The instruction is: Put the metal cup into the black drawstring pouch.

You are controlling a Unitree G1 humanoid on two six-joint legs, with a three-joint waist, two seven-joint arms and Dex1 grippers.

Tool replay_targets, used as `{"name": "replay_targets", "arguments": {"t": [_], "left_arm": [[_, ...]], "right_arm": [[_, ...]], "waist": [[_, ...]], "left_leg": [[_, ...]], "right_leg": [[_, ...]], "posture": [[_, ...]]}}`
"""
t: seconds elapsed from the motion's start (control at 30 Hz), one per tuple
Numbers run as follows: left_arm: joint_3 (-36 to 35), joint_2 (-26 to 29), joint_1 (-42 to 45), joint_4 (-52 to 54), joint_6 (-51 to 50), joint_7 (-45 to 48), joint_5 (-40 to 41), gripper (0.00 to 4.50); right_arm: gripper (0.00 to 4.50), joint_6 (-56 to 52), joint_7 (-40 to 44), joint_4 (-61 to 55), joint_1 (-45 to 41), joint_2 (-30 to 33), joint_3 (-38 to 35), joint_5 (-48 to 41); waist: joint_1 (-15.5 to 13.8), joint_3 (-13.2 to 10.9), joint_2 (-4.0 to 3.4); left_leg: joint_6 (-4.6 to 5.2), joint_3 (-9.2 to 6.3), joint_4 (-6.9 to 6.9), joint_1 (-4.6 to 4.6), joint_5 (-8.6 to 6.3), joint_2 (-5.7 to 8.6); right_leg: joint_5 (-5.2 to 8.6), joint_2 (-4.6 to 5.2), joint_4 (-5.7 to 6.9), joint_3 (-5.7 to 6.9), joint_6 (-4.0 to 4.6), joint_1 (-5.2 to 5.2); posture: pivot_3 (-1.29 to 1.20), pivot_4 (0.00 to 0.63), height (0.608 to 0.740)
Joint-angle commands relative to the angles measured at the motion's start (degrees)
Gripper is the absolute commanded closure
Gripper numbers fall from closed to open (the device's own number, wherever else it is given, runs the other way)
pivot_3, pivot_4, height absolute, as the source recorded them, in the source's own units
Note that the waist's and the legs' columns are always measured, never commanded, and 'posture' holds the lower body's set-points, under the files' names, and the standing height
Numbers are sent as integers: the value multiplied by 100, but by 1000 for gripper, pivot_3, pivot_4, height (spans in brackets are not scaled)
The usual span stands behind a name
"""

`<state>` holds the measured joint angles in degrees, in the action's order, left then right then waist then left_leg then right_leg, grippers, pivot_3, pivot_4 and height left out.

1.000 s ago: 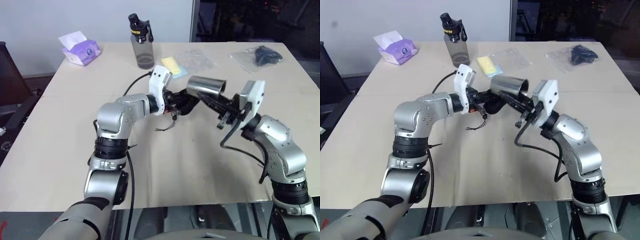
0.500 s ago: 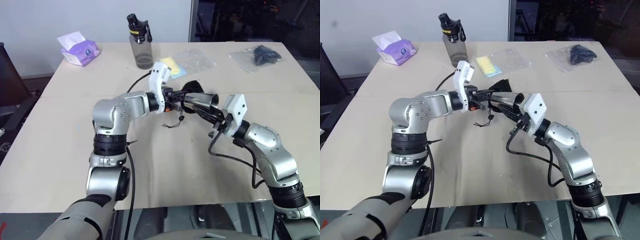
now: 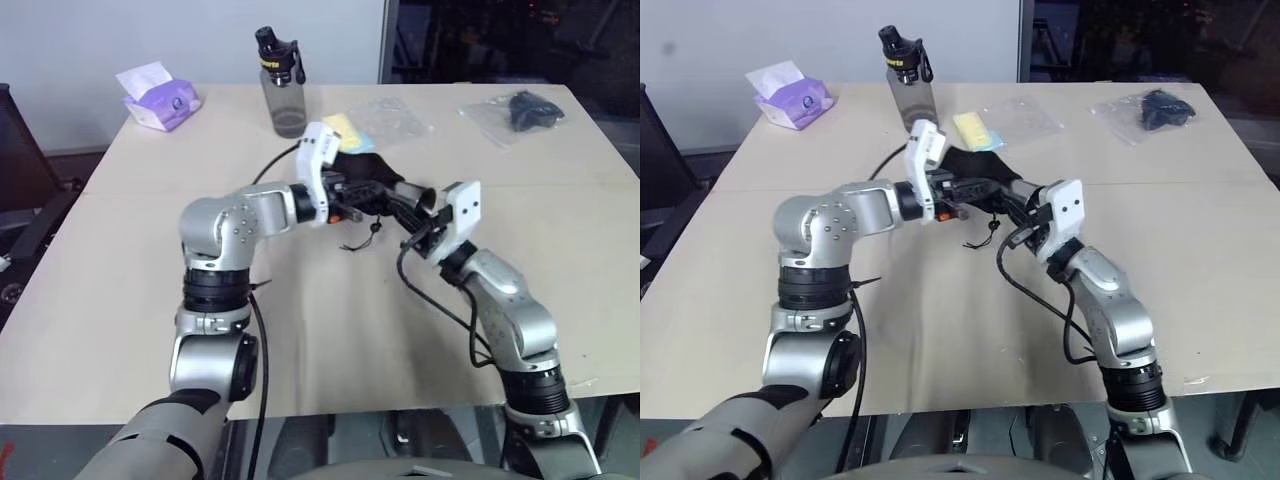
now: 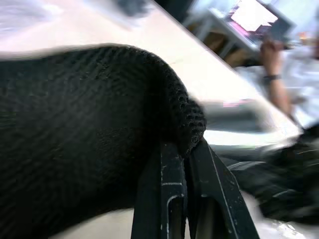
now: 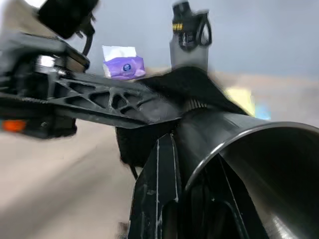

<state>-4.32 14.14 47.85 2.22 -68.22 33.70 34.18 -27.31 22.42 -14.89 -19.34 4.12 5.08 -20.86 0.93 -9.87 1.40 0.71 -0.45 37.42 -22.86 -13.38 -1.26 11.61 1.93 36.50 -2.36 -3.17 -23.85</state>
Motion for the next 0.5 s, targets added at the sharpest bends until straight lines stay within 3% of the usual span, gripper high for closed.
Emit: {"name": "replay_targets", "arguments": {"t": [0.03, 0.17, 0.27, 0.5], "left_arm": [[14, 14, 53, 196, -10, 43, 188, 4500], [22, -55, 113, 150, 9, -5, 224, 4500], [9, -69, 120, 149, 11, -17, 242, 4500], [-100, -117, 204, 58, 21, -98, 302, 4500]], "right_arm": [[4446, -190, -135, -164, -267, -156, -105, -268], [4446, -247, -230, 122, -529, -495, -191, -460], [4446, 267, -9, 304, -654, -338, 67, 0], [4446, 3315, 573, 1439, -1084, 1439, 1975, 3111]], "waist": [[10, 0, 0], [16, 0, 0], [22, -1, -1], [58, -3, -1]], "left_leg": [[0, 0, 0, 0, 0, 0], [0, -2, 0, 3, 0, 0], [0, -3, -2, 2, 0, 0], [0, 11, -5, -3, 0, 6]], "right_leg": [[0, 0, 0, 0, 0, -1], [0, -2, 3, 1, 0, -1], [0, -2, 2, 2, 0, -3], [1, 2, -14, -8, -2, -6]], "posture": [[0, 150, 740], [0, 150, 740], [0, 150, 740], [0, 150, 740]]}}
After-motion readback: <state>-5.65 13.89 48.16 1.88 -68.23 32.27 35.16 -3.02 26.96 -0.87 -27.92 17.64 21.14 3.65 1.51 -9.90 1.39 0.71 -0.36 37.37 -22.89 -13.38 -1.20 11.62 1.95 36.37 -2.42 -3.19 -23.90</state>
